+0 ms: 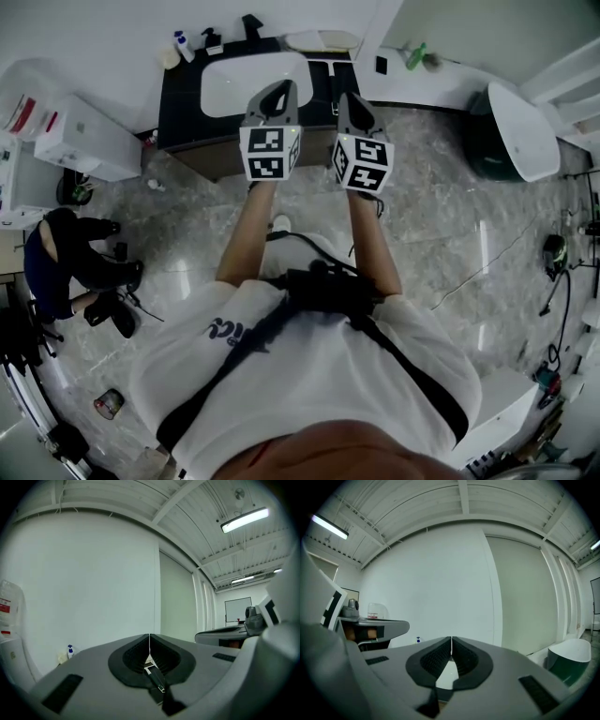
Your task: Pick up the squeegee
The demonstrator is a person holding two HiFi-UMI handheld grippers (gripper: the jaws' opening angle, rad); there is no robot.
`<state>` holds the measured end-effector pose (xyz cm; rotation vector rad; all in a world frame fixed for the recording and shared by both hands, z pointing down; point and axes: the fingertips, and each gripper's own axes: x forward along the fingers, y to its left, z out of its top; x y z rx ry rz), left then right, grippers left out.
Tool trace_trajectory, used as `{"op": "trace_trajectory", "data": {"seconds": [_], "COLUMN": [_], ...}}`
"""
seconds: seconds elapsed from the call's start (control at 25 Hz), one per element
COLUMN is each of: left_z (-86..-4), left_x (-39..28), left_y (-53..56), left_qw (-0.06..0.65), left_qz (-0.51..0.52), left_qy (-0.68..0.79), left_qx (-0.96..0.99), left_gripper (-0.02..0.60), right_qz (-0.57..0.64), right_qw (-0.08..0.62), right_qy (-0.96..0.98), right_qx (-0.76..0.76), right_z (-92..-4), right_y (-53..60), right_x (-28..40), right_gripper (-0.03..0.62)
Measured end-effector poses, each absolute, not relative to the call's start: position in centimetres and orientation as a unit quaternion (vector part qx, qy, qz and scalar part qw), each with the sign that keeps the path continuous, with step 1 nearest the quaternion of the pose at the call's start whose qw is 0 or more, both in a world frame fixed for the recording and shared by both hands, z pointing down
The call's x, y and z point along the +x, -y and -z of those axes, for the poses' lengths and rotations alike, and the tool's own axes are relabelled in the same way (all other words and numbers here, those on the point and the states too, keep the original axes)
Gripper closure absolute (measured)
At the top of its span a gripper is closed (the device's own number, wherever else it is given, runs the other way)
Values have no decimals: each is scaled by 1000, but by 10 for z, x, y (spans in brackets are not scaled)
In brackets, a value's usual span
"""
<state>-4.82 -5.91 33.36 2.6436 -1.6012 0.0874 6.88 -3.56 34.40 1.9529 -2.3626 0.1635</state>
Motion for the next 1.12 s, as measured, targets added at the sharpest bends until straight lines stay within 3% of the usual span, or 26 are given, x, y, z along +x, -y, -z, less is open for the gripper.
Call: {"op": "trace_trajectory", "data": {"seconds": [0.44,1.12], "left_z": [-369,-437], "left_x": [-76,-40], "left_y": [151,246], "left_qw": [66,123], "left_qz": [-42,-70], "left_qy": [497,481], "left_qx": [864,865], "left_gripper": [569,569], "right_qz": [-90,-173], "right_qw": [56,115], "right_qy": [756,727], "right_qx": [645,654], "right_z": [-384,-462], "right_y": [131,230], "right_x": [42,129], "right_gripper": [586,585]}}
